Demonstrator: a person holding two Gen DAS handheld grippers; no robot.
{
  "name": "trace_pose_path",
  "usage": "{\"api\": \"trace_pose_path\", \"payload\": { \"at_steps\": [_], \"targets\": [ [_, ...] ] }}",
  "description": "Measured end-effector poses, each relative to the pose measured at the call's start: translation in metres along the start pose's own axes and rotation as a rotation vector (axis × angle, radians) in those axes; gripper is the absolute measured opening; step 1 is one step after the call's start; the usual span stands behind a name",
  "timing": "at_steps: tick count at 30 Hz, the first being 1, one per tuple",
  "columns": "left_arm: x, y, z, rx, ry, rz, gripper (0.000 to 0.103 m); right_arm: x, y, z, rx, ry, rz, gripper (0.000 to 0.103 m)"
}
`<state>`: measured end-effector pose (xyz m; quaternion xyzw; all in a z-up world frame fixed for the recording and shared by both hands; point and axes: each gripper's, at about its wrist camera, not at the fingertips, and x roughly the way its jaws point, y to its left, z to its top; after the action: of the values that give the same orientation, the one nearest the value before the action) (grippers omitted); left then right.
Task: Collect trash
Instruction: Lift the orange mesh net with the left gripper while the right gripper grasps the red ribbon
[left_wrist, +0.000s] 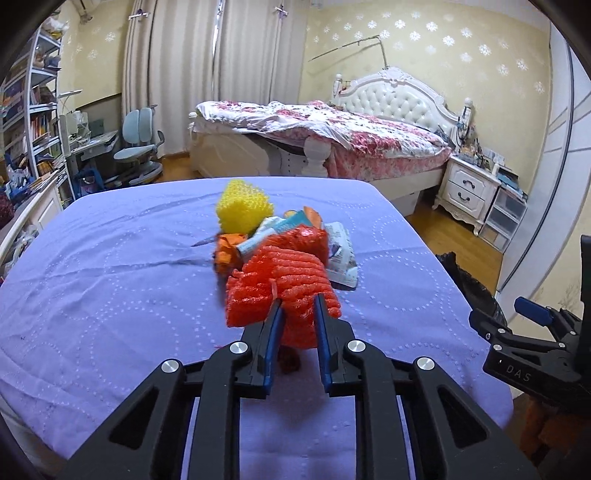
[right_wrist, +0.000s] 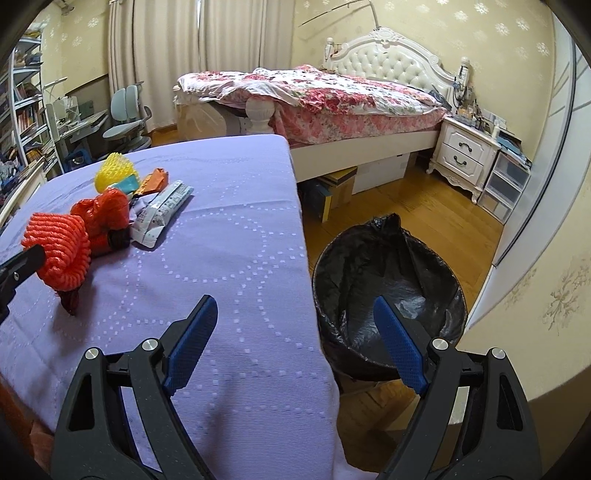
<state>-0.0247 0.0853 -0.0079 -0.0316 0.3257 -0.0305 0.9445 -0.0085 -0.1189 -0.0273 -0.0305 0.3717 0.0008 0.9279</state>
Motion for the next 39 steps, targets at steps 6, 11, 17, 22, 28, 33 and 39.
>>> {"api": "trace_pose_path", "payload": {
  "at_steps": [6,11,17,22,28,33,39],
  "targets": [
    [-0.006,0.020,-0.001,-0.036,-0.013,0.030,0.019,-0.002,0.020,0.001,-0.041,-0.001,0.022,0.084],
    [-0.008,0.041,-0.004,-0.073,-0.013,0.063,0.018,-0.002,0.034,0.002,-0.069,0.001,0.047,0.084],
    [-0.009,0.062,-0.008,-0.107,-0.009,0.091,0.018,-0.003,0.060,0.007,-0.105,0.010,0.107,0.084],
    [-0.010,0.079,-0.015,-0.120,-0.005,0.120,0.018,-0.005,0.086,0.012,-0.138,0.010,0.166,0.084],
    [-0.012,0.101,-0.023,-0.154,0.000,0.148,0.018,-0.002,0.124,0.017,-0.180,0.016,0.232,0.084],
    [-0.015,0.119,-0.027,-0.175,-0.006,0.167,0.018,0.003,0.149,0.022,-0.207,0.028,0.277,0.076],
    [-0.015,0.126,-0.029,-0.195,-0.007,0.163,0.018,0.016,0.171,0.018,-0.242,0.083,0.329,0.049]
  ]
}}
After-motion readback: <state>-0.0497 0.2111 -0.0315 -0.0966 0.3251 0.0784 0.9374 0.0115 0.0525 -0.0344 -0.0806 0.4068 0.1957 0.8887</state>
